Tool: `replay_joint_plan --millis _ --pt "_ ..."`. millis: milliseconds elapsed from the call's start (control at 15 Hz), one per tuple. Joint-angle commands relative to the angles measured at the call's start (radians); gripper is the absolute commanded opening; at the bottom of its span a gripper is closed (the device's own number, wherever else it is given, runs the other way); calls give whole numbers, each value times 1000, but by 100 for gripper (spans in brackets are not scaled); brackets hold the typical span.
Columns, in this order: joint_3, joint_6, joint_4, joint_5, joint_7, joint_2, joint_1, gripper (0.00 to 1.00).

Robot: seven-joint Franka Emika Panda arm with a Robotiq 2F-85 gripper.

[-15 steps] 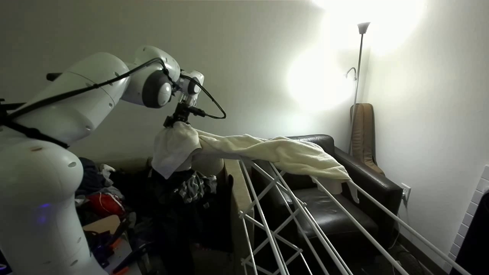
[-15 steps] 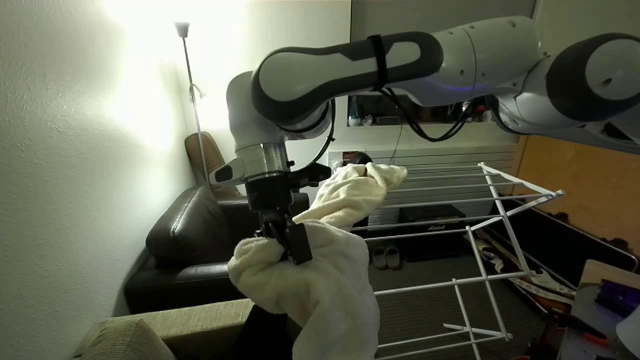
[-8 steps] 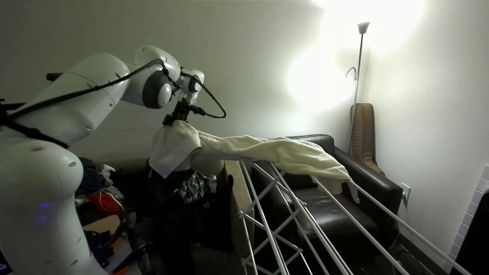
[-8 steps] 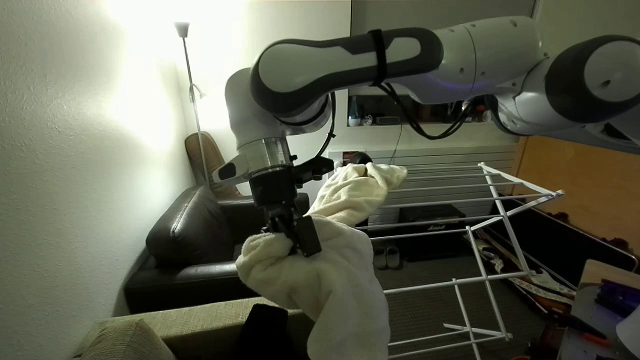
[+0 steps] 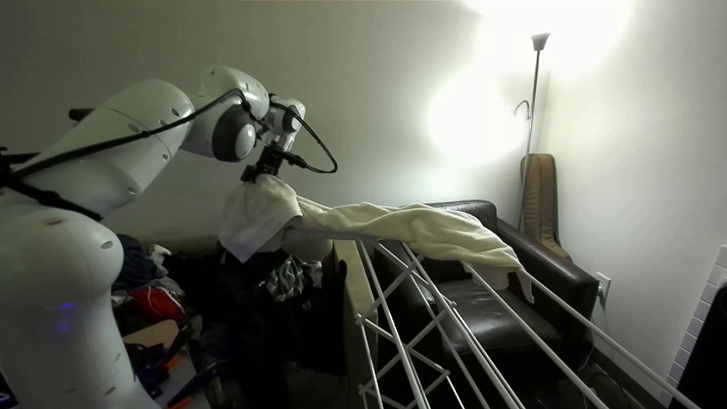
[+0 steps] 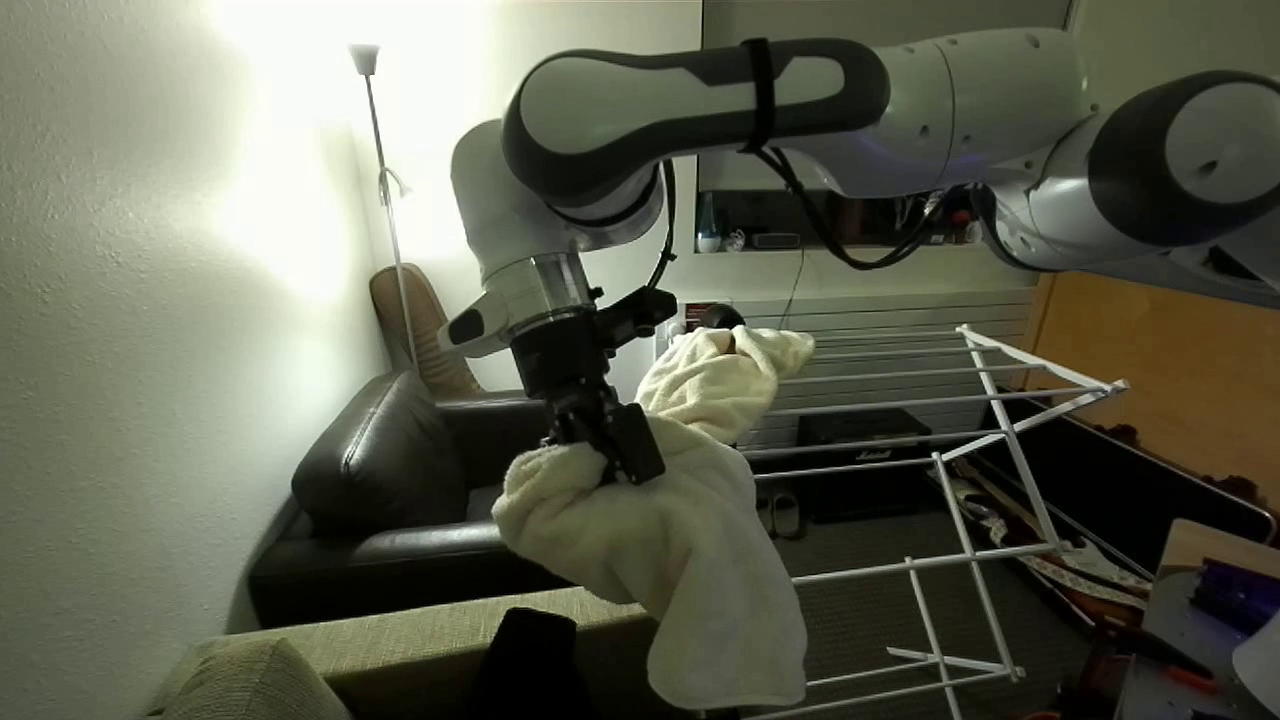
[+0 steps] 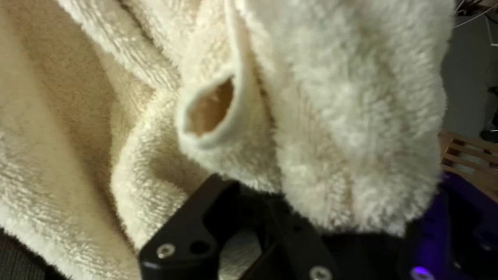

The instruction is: Take the towel and put it on the couch

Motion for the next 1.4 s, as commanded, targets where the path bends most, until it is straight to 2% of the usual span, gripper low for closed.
replay_joint_plan --millis 0,800,867,1000,1067,1133,1200,1333 --pt "12 -34 35 3 -26 10 7 2" --pt "1 21 67 -44 -80 49 39 2" --pt "-4 27 68 -55 -85 48 44 7" --pt "-5 34 65 -72 -98 44 47 31" --pt "-5 51 62 -77 -103 39 48 26" --pt "-2 31 53 -55 -67 49 34 14" --pt "-2 33 53 -56 -67 49 35 23" --pt "-4 32 53 -56 -67 54 35 17"
